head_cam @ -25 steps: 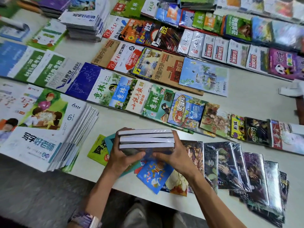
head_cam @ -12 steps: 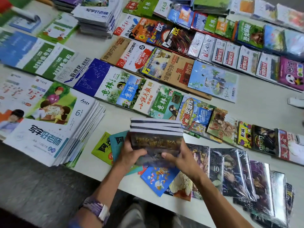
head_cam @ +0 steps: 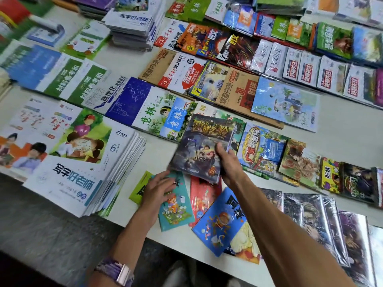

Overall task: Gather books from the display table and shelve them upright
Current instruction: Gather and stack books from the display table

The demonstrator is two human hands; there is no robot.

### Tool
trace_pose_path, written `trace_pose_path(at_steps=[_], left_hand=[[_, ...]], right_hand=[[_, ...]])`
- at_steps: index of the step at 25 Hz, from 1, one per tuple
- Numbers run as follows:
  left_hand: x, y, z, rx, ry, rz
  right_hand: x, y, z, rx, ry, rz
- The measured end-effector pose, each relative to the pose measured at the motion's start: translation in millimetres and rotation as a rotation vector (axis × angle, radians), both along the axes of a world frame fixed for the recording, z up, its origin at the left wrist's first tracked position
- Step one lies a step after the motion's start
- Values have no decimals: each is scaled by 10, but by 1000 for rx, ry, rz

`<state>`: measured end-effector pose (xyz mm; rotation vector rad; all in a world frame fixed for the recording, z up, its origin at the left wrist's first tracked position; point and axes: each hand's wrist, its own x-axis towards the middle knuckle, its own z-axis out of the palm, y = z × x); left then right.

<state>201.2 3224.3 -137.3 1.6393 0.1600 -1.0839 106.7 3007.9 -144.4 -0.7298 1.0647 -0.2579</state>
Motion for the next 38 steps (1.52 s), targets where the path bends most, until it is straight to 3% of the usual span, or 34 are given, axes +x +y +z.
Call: trace_pose_path(at_steps=[4, 8, 13, 16, 20, 24, 29, 34, 38], left_hand=[[-132, 151, -188, 213, -79, -89], [-429, 356, -297, 317, -231, -226], [-729, 320, -339, 640, -502, -213], [-828, 268, -360, 677, -430, -89], [-811, 161, -393, 675, -295, 174], [-790, 160, -395, 586, -103, 416], [-729, 238, -396, 527, 35, 552], [-670, 260, -418, 424, 142, 613], [-705, 202, -329, 408, 84, 592]], right_hand=[[-15, -50, -87, -161, 235, 68], [-303, 7, -21, -699, 613, 307], [-1039, 506, 18, -879, 590, 360], [-1359, 893, -73, -1152, 638, 671], [-1403, 1132, -92, -1292, 661, 901], [-1102, 1339, -93, -1162, 413, 1055], [-477, 1442, -163, -850, 398, 966], [-378, 1452, -246, -961, 352, 1053], [-185, 1344, -243, -865, 321, 1022]])
